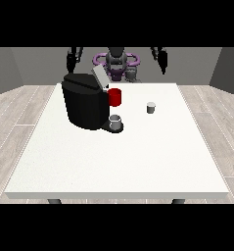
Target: Insert the coffee pod into the coffee machine and close the lid
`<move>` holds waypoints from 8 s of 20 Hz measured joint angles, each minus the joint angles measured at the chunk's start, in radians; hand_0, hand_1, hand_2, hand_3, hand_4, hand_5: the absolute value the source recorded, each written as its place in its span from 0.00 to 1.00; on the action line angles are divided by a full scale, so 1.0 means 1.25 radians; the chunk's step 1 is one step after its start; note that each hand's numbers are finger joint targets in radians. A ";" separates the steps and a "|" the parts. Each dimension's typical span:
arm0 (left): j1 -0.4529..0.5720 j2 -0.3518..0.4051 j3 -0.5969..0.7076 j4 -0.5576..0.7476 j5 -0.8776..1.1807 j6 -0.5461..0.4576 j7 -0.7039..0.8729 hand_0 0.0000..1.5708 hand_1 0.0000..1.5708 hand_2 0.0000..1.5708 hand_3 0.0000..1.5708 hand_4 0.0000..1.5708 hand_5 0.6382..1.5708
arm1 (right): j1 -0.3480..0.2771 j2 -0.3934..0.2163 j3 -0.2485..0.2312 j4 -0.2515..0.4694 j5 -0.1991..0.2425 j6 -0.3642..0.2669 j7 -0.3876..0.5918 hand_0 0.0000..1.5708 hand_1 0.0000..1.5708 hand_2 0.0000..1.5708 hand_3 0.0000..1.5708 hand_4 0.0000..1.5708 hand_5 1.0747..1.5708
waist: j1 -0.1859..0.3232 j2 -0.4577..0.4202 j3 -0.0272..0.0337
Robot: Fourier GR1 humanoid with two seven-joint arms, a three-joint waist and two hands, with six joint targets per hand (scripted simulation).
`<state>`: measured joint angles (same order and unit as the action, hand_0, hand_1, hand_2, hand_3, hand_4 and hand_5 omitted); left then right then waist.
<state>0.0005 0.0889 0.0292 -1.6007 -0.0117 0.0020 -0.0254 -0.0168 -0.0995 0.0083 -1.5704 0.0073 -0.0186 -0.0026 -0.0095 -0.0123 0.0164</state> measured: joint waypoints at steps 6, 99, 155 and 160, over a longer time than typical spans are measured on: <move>0.003 -0.007 -0.001 0.015 0.024 -0.035 -0.050 0.00 0.00 0.00 0.00 0.15 1.00 | 0.022 -0.002 -0.004 0.004 -0.014 0.025 0.021 0.00 0.00 0.00 0.00 0.08 1.00 | -0.002 -0.013 -0.0103; -0.715 0.272 0.005 0.763 -0.458 -0.086 -0.182 0.81 0.81 0.85 0.82 0.35 1.00 | -0.179 0.059 -0.040 0.224 -0.036 -0.098 -0.063 0.00 0.00 0.00 0.00 0.31 1.00 | -0.120 0.109 -0.0129; -0.942 0.272 0.066 0.793 -0.511 -0.109 -0.068 0.78 0.78 0.81 0.75 0.31 1.00 | -0.251 0.041 -0.053 0.153 -0.039 -0.109 -0.044 0.00 0.00 0.00 0.00 0.26 1.00 | -0.225 0.216 -0.0126; -0.946 0.270 0.070 0.796 -0.512 -0.117 -0.062 0.77 0.77 0.79 0.72 0.29 1.00 | -0.244 0.043 -0.051 0.158 -0.040 -0.105 -0.054 0.00 0.00 0.00 0.00 0.26 1.00 | -0.225 0.219 -0.0124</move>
<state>-1.1824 0.4261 0.1162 -0.6058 -0.6516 -0.1439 -0.1028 -0.3224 -0.0458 -0.0553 -1.3723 -0.0422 -0.1500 -0.0707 -0.2912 0.2618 0.0010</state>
